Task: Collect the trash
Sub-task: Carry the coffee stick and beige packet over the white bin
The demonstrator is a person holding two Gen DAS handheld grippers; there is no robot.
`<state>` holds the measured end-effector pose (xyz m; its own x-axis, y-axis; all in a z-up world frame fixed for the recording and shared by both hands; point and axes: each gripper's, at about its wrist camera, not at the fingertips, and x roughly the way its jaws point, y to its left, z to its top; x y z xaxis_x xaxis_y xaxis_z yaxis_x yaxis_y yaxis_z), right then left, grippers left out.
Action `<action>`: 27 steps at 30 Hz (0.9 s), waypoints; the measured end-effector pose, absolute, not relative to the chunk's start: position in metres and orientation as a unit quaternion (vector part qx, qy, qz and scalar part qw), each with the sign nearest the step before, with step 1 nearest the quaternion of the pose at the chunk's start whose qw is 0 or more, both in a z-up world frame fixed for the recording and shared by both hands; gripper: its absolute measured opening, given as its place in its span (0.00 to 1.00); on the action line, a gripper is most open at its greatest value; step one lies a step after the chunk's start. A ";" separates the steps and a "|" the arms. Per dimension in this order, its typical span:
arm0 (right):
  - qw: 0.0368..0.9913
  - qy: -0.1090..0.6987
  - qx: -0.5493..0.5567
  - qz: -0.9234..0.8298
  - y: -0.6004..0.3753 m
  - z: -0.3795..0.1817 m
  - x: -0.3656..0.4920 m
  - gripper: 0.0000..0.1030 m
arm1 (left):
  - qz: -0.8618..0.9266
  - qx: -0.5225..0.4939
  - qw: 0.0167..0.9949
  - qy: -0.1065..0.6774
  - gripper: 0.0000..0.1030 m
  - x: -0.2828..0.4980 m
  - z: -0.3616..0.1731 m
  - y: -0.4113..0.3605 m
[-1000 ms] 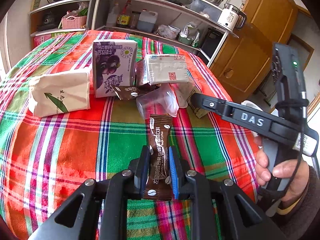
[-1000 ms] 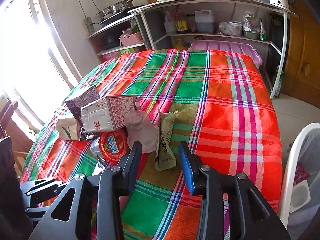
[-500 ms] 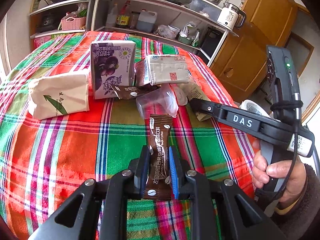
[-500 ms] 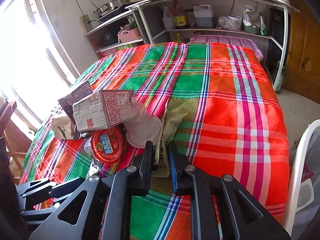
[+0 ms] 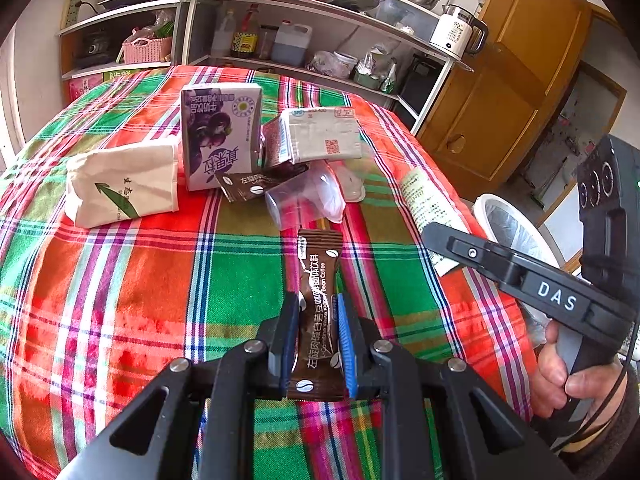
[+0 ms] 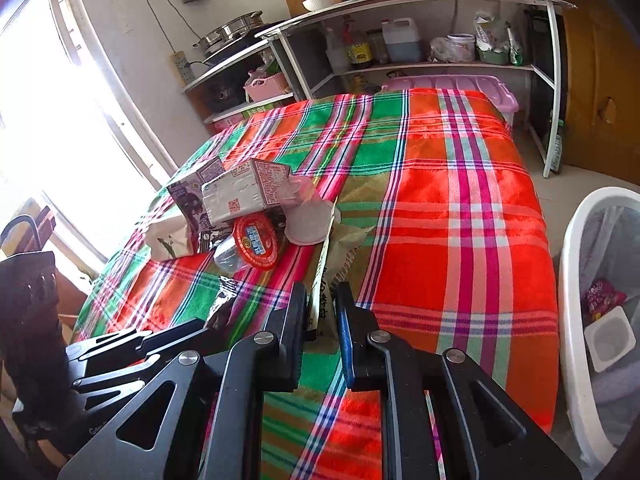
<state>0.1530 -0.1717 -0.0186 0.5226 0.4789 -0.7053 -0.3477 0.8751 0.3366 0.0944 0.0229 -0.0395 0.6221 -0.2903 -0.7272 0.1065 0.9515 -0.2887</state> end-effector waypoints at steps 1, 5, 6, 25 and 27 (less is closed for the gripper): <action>0.869 0.426 0.082 0.239 -0.173 -0.018 0.151 0.15 | -0.111 -0.109 0.894 0.420 0.20 0.093 -0.038 0.022; 0.871 0.419 0.090 0.238 -0.182 -0.014 0.137 0.15 | -0.117 -0.103 0.898 0.412 0.20 0.089 -0.029 0.014; 0.872 0.418 0.093 0.236 -0.185 -0.013 0.135 0.15 | -0.118 -0.100 0.899 0.410 0.20 0.088 -0.026 0.012; 0.908 0.369 0.131 0.147 -0.275 0.016 0.100 0.15 | -0.181 -0.053 0.907 0.376 0.20 0.095 0.017 -0.069; 0.910 0.366 0.136 0.137 -0.288 0.019 0.097 0.15 | -0.188 -0.047 0.906 0.375 0.20 0.096 0.019 -0.083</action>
